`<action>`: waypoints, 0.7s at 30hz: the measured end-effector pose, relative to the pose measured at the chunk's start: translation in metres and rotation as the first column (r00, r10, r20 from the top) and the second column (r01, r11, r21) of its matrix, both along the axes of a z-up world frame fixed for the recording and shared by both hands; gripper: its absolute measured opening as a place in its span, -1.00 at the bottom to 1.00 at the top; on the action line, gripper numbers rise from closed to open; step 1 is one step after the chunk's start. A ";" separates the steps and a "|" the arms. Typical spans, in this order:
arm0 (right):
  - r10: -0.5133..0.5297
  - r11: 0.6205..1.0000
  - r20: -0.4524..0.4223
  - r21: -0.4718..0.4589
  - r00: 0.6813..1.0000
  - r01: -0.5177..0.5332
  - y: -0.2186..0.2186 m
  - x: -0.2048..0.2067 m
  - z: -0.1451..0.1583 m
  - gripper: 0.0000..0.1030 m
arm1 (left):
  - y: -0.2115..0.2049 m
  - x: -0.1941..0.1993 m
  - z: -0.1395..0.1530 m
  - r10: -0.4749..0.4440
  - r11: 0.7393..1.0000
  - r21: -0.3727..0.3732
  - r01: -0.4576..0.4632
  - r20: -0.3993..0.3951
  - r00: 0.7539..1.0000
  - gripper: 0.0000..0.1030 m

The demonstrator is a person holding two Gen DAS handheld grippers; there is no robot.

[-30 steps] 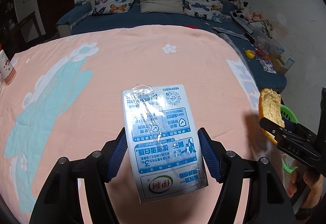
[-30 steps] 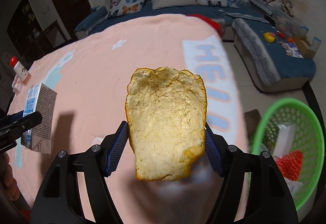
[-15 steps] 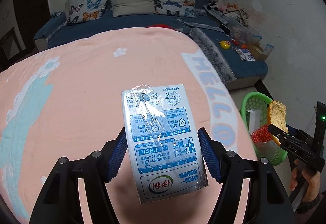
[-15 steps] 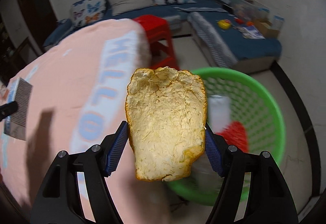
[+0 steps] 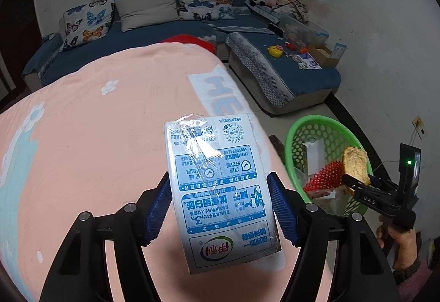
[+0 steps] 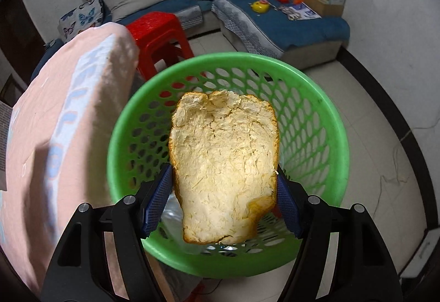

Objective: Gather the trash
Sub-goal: 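Drop the bread into the green basket with the right tool while the left carries the milk packet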

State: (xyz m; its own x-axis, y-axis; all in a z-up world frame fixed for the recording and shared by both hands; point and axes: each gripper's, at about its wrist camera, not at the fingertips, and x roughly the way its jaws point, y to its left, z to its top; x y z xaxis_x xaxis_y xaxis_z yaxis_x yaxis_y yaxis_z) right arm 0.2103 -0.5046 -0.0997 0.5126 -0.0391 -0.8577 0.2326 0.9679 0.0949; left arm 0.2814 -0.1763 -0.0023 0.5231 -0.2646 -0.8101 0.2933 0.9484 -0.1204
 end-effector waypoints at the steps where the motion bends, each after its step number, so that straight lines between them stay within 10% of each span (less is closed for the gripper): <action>1: -0.005 1.000 -0.004 0.000 1.000 0.005 -0.002 0.002 -0.001 0.37 | -0.005 0.001 0.001 -0.005 1.000 0.001 0.005 0.001 1.000 0.28; 21: -0.042 0.999 0.015 0.028 0.999 0.042 -0.028 -0.001 -0.004 0.53 | -0.062 0.004 -0.003 -0.104 0.995 0.003 0.104 -0.020 0.994 0.29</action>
